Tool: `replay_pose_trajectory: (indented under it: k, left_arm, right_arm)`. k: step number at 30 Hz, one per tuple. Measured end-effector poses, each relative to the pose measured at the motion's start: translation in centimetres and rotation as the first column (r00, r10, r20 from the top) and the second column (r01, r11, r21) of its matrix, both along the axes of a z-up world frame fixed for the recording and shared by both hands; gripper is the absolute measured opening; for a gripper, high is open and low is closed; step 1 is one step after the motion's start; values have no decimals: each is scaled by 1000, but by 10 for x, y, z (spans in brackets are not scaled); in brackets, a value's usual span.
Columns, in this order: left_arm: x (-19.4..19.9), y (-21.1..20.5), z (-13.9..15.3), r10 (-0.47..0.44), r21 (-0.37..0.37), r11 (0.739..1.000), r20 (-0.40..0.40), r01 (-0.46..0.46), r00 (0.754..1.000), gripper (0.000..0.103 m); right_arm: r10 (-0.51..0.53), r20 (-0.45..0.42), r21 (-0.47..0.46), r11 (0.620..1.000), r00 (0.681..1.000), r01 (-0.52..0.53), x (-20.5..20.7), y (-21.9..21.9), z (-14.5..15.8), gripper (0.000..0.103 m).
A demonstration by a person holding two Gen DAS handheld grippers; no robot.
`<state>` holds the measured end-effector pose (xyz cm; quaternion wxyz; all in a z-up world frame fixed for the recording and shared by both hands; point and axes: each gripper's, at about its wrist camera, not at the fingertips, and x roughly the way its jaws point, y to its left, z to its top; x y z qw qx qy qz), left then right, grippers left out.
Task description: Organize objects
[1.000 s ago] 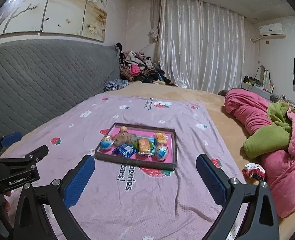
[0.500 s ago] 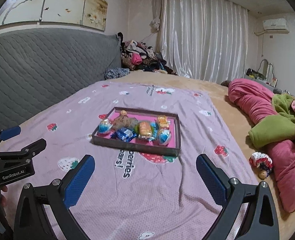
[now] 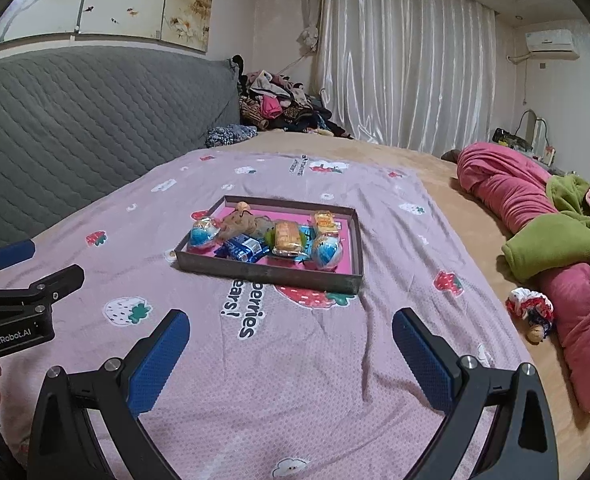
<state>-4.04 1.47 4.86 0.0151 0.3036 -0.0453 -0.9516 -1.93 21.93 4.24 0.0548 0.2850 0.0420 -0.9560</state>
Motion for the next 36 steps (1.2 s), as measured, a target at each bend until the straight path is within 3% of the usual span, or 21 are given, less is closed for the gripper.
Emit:
replay_pose_trajectory:
  k: [9, 36]
  left_arm:
    - [-8, 5, -19, -8, -8, 1000, 28, 8, 1000, 90]
    - [-38, 8, -83, -23, 68, 998, 86, 17, 996, 90]
  right_arm:
    - [-4, 41, 6, 1000, 999, 3, -7, -1, -19, 102]
    - [-37, 104, -55, 998, 994, 43, -22, 17, -74, 102]
